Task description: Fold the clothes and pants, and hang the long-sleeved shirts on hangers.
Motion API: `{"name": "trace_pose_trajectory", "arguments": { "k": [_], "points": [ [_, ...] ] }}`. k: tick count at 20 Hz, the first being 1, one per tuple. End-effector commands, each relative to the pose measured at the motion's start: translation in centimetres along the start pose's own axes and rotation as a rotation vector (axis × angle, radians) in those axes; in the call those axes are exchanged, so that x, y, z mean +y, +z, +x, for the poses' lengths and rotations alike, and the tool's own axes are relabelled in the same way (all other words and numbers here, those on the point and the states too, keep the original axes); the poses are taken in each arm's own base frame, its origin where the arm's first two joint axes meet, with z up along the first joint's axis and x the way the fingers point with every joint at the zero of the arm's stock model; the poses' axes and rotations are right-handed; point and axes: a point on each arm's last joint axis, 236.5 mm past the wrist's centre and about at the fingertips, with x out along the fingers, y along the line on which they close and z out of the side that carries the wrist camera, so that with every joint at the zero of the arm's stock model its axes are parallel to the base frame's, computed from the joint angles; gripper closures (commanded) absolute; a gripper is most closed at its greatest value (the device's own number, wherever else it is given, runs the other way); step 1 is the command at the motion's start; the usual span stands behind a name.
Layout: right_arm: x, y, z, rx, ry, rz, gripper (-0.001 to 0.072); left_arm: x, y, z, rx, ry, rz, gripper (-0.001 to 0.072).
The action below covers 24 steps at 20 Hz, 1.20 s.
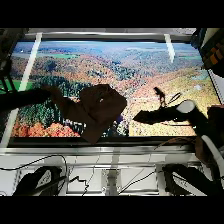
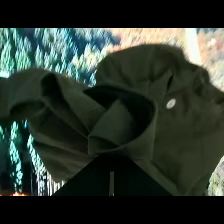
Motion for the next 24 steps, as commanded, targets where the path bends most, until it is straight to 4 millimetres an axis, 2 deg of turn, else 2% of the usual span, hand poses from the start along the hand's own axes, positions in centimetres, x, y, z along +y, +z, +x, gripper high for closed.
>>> {"name": "trace_pose_trajectory", "arguments": {
  "k": [1,4,7,9,12,19,22,24],
  "points": [
    [1.8,0.4,4.8,-0.064,0.001,0.082,0.0265,1.3,-3.3,2.0,0.077,0.011,-0.038,0.0694],
    [1.5,-1.2,8.6,0.09,-0.014,0.132,0.0265,1.5,-4.0,2.4,0.091,0.013,-0.047,0.0694],
    [1.4,0.8,11.2,0.136,-0.008,0.168,0.0268,1.7,-3.6,2.4,0.073,0.02,-0.046,0.0694],
    [1.0,1.0,12.3,0.191,-0.022,0.156,0.027,1.8,-3.3,2.4,0.059,0.026,-0.047,0.0693],
    [0.2,0.9,13.3,0.254,-0.047,0.134,0.0317,2.0,-3.0,2.4,0.047,0.031,-0.046,0.0694],
    [-1.0,1.6,14.7,0.236,-0.069,0.176,0.0339,2.2,-2.3,2.5,0.017,0.043,-0.046,0.0693],
    [-1.0,2.4,15.0,0.201,-0.065,0.184,0.0443,2.3,-2.3,2.5,0.017,0.043,-0.046,0.0693],
    [-0.9,3.1,15.4,0.163,-0.067,0.177,0.0448,2.3,-2.3,2.5,0.017,0.044,-0.046,0.0694]
  ]
}}
